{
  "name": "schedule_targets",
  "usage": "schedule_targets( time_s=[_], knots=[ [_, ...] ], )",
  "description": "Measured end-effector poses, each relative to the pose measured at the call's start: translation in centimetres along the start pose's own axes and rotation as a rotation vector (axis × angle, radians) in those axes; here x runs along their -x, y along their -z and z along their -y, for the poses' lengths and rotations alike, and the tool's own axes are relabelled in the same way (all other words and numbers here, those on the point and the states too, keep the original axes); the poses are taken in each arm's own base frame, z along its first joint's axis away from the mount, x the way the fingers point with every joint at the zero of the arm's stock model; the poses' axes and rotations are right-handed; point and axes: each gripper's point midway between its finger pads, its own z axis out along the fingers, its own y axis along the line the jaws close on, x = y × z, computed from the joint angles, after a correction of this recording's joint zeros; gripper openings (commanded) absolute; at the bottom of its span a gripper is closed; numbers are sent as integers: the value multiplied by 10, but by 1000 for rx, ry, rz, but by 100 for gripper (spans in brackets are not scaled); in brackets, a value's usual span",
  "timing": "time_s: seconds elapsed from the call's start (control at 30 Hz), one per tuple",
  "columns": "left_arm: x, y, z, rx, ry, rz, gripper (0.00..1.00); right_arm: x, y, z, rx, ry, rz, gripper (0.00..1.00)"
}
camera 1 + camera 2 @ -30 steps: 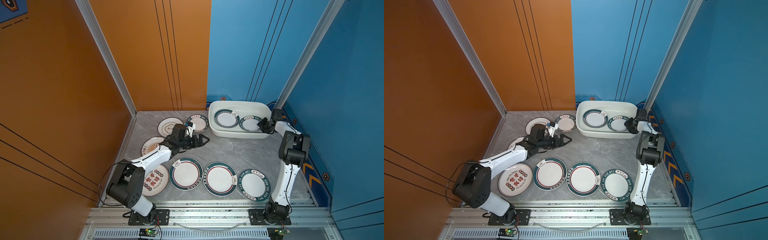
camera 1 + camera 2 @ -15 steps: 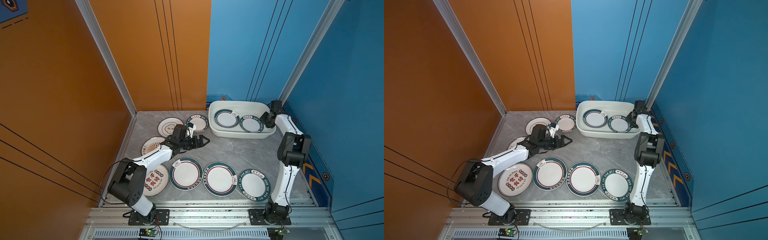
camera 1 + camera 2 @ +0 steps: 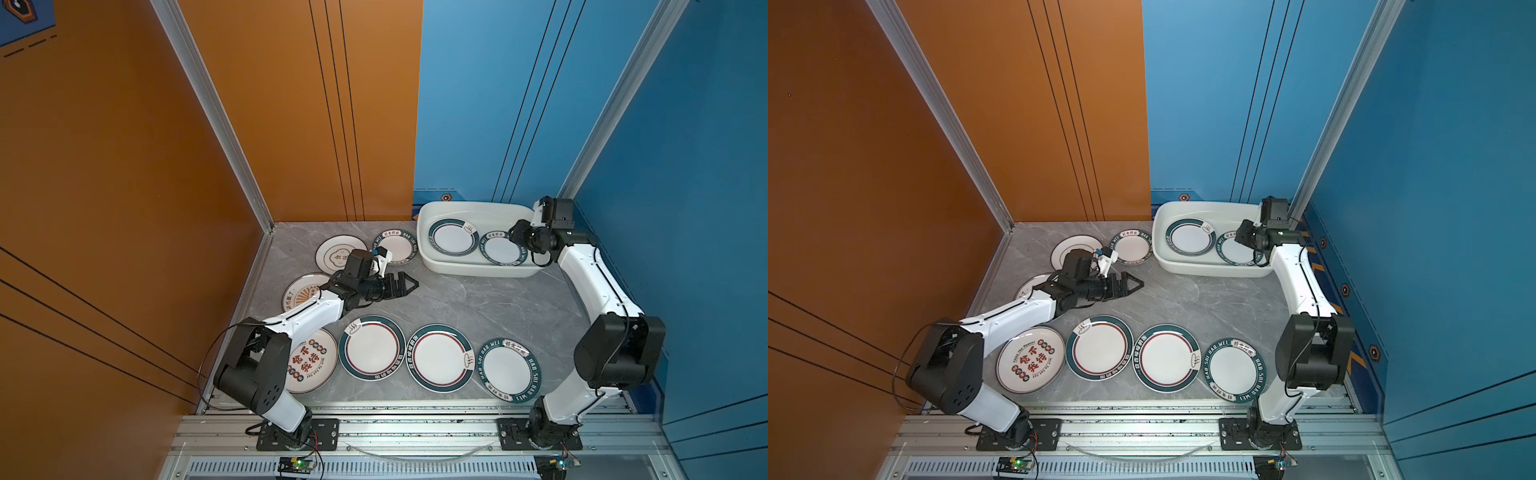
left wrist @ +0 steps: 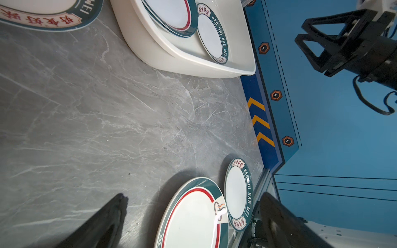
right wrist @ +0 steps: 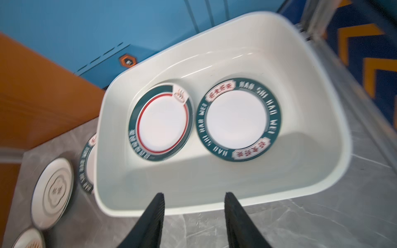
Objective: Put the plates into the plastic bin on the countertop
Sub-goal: 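Withdraw the right gripper from the bin toward the red-rimmed plate on the table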
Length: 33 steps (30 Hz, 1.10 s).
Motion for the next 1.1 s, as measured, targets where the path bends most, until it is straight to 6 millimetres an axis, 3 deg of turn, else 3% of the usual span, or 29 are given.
schedule_targets(
  time_s=[0.2, 0.27, 0.33, 0.63, 1.1],
  knots=[
    [8, 18, -1, 13, -26, 26, 98, -158, -21, -35, 172, 133, -367, 49],
    [9, 23, -1, 15, -30, 33, 98, -198, -14, -41, 222, 150, -450, 48],
    [10, 23, -1, 15, -30, 35, 98, -218, -5, -45, 264, 152, -479, 49],
    [7, 22, -2, 4, -12, 36, 98, -263, -1, -57, 394, 167, -520, 48],
    [6, 22, -2, 2, 4, 33, 98, -304, -8, -59, 430, 178, -600, 48]
  ],
)
